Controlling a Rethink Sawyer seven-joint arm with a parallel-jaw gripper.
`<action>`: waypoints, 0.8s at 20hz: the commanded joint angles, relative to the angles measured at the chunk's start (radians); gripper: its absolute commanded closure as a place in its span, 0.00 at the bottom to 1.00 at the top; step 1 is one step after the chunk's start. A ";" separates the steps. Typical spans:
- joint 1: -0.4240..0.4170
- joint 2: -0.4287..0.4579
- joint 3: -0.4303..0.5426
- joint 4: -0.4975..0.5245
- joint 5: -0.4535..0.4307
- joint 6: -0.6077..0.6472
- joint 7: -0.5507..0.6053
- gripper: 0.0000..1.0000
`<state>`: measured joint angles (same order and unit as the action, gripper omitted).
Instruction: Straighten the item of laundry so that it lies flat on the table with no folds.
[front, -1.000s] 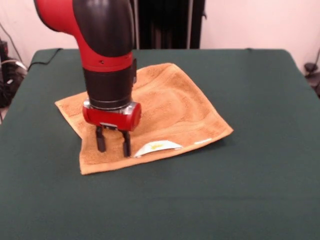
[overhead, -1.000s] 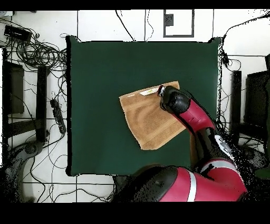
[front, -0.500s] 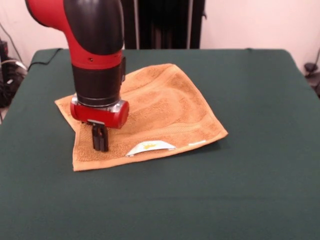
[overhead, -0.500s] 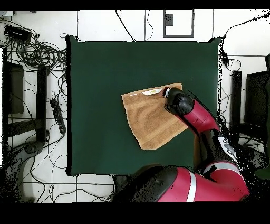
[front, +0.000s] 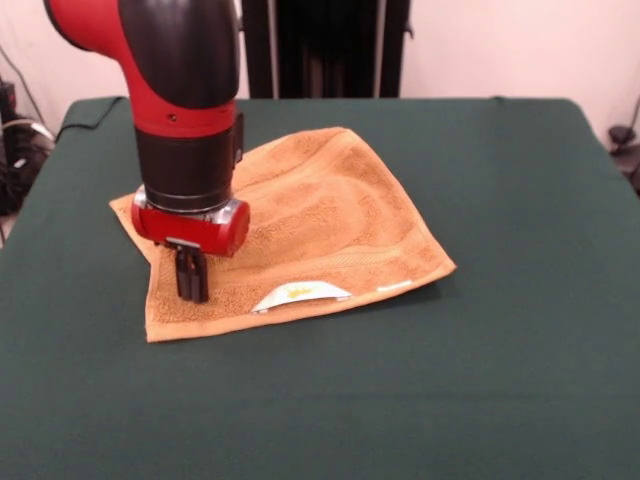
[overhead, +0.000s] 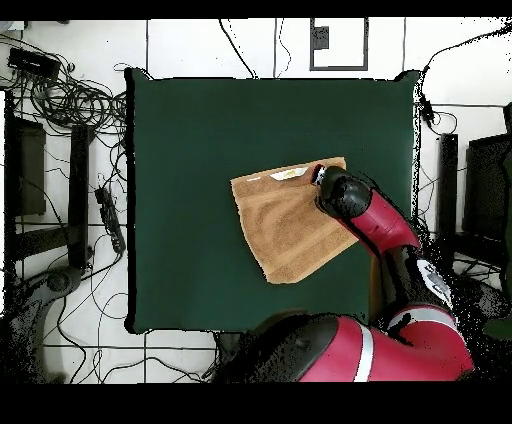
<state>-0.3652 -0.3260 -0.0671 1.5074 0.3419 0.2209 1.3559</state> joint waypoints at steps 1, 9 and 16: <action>0.001 0.002 0.026 -0.002 -0.035 0.056 0.150 1.00; 0.013 -0.049 -0.007 0.020 -0.033 0.086 0.158 0.00; 0.012 -0.038 0.000 0.000 -0.028 0.096 0.158 0.00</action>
<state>-0.3667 -0.3819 -0.0932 1.5066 0.3415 0.2288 1.3559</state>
